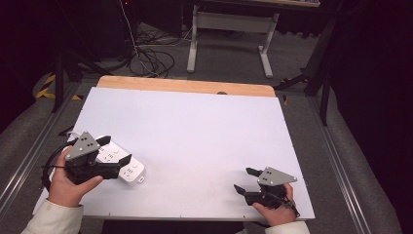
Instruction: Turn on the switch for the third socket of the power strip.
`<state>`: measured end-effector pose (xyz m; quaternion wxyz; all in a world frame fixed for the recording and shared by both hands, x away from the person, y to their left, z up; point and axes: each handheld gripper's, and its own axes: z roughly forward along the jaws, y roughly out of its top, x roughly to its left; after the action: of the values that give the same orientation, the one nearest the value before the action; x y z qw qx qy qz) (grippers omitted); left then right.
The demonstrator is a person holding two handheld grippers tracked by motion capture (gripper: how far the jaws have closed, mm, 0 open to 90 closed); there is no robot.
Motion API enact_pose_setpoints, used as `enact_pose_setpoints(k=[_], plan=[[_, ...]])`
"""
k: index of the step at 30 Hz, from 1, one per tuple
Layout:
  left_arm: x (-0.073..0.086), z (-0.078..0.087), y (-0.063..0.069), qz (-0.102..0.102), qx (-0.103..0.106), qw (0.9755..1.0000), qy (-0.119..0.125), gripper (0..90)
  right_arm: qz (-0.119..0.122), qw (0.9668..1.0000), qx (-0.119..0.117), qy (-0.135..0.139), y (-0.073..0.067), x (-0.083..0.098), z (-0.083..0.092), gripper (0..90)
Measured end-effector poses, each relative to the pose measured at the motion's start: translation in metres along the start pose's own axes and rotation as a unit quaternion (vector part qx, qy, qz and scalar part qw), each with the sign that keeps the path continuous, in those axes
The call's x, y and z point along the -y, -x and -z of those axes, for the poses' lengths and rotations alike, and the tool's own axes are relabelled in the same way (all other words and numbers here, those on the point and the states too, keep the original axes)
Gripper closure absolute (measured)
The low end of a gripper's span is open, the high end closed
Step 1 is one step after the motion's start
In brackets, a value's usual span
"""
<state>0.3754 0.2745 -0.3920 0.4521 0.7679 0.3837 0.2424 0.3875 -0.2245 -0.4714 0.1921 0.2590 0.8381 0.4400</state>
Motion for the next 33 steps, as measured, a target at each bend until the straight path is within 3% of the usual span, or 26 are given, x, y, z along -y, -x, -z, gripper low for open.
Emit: enact_pose_setpoints(k=[5, 9, 17, 29, 33], plan=[[0.01, 0.009, -0.005, 0.022, 0.008, 0.9997, 0.005, 11.9, 0.0, 1.0, 0.0, 0.004, 0.0, 0.0, 0.001, 28.7], [0.017, 0.014, -0.009, 0.056, 0.014, 0.9982, 0.013, 12.3, 0.0, 1.0, -0.001, 0.004, 0.0, 0.0, 0.001, 28.7], [0.035, 0.019, -0.015, 0.035, -0.003, 0.9993, 0.014, 12.2, 0.001, 1.0, -0.001, 0.006, 0.0, 0.0, 0.002, 28.7], [0.062, 0.026, -0.023, 0.014, -0.01, 0.9998, 0.006, 13.1, 0.0, 1.0, 0.0, 0.007, 0.0, 0.0, 0.003, 28.7], [0.07, 0.027, -0.024, 0.022, -0.005, 0.9997, 0.003, 14.6, -0.001, 1.0, 0.001, 0.008, 0.0, 0.001, 0.004, 28.7]])
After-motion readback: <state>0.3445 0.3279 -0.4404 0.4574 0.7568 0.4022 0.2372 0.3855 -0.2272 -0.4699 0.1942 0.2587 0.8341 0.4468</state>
